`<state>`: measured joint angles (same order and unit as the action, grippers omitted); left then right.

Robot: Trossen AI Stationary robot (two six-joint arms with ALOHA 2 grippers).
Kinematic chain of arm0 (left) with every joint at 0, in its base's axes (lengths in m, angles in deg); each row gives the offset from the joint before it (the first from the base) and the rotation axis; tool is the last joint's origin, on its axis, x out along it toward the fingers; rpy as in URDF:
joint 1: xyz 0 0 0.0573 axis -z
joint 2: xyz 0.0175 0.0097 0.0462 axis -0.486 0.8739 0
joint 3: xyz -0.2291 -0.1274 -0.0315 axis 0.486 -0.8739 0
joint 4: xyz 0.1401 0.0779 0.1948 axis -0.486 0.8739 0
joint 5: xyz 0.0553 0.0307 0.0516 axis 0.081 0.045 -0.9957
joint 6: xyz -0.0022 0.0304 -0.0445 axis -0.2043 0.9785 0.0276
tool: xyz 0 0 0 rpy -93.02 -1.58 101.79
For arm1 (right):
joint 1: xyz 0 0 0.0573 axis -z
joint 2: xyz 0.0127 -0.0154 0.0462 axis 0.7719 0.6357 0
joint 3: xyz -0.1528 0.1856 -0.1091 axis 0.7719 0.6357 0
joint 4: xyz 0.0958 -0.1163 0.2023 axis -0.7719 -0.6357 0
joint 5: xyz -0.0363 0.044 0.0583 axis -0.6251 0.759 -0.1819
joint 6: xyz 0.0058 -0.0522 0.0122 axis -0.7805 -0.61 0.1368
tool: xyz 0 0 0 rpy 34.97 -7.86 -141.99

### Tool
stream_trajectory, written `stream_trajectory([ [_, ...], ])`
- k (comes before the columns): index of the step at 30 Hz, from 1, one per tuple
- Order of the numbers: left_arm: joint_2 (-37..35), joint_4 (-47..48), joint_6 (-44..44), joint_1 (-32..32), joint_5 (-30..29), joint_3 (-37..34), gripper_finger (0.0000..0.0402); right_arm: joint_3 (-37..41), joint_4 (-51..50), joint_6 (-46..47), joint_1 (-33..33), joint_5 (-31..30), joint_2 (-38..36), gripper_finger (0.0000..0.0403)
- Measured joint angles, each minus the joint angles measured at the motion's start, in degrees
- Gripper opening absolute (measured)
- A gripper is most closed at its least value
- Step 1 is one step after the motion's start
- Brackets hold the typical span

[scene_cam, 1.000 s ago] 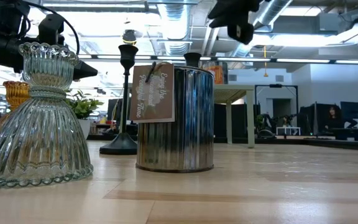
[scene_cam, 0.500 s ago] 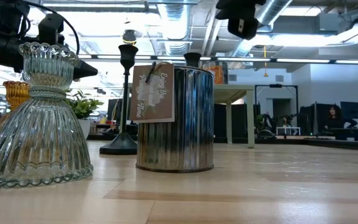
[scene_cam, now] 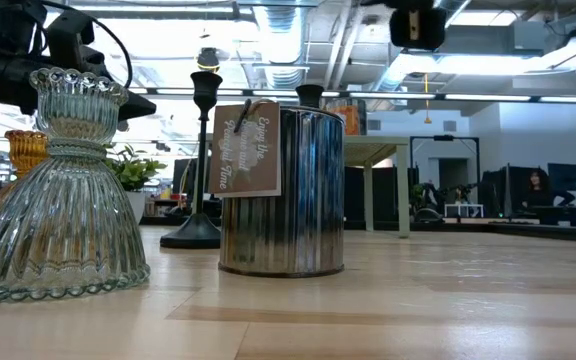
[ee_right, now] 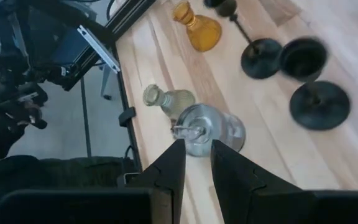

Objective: Pick & Place candle stick holders
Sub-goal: Put the scented candle on the shelf

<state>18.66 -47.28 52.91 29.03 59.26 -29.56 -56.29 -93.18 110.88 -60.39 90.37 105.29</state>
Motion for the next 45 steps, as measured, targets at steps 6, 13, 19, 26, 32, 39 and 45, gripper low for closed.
stream_trajectory([
  [6, 0.0, -0.1, 0.0, 0.0, 0.0, 0.0, 0.0009, 0.0, -0.1, 4.4, -3.6, -2.9, 0.0, 0.0069],
  [13, 0.0, -0.1, 0.0, 0.0, 0.0, 0.0, 0.0010, 0.0, 1.9, 10.8, -8.1, -3.7, 5.3, 0.0069],
  [19, 0.7, -0.3, 0.0, 0.0, 0.0, 0.0, 0.0007, 0.0, 6.4, 13.5, -10.6, -3.7, 11.7, 0.0069],
  [26, 2.0, -0.3, 0.0, 0.0, 0.1, 0.0, 0.0010, 0.0, 11.0, 18.7, -10.3, -5.9, 16.8, 0.0069],
  [32, 3.2, -0.3, 0.0, 0.0, 0.2, 0.0, 0.0008, 0.0, 13.5, 21.3, -8.9, -5.9, 20.0, 0.0069],
  [39, 4.9, -0.4, 0.0, 0.0, 0.2, 0.0, 0.0010, 0.0, 11.9, 22.3, -8.3, -5.7, 20.7, 0.0069],
  [45, 6.0, -0.4, 0.0, 0.0, 0.2, 0.0, 0.0010, 0.0, 8.4, 22.3, -8.3, -5.4, 20.7, 0.0069],
])
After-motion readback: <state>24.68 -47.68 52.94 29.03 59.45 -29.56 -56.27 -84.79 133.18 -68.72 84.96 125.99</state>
